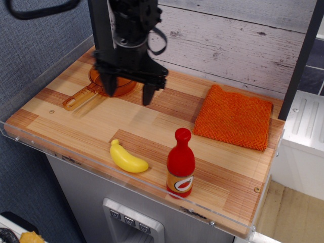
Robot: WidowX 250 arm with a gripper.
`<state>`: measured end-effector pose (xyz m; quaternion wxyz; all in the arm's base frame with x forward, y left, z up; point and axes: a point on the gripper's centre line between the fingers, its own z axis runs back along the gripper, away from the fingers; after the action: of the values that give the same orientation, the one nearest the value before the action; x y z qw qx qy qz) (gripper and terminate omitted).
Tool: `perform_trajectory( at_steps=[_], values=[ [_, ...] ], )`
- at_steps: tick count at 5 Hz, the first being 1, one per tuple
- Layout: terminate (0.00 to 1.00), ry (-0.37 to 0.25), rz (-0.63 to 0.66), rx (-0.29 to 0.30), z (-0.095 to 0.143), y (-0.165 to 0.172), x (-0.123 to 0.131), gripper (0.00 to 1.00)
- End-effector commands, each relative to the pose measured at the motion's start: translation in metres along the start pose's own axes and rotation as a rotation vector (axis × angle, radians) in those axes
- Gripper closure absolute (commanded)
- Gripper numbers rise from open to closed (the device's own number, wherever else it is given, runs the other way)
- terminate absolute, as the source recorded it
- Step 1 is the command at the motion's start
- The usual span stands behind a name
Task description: Move the banana to the back of the table
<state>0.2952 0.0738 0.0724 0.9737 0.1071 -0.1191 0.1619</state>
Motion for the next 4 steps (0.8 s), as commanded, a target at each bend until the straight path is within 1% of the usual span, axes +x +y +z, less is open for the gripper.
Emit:
perform_trajectory(
  at_steps=[1, 2, 3, 4],
  values=[
    [0.00, 0.074, 0.326, 0.055, 0.014, -0.001, -0.036, 0.00],
    [0.00, 0.066, 0.488, -0.004, 0.015, -0.011, -0.050, 0.00],
    [0.00, 0.068, 0.598, -0.040, 0.008, -0.020, -0.058, 0.00],
    [0.00, 0.067, 0.605, -0.056, -0.005, -0.026, -0.059, 0.00]
  ],
)
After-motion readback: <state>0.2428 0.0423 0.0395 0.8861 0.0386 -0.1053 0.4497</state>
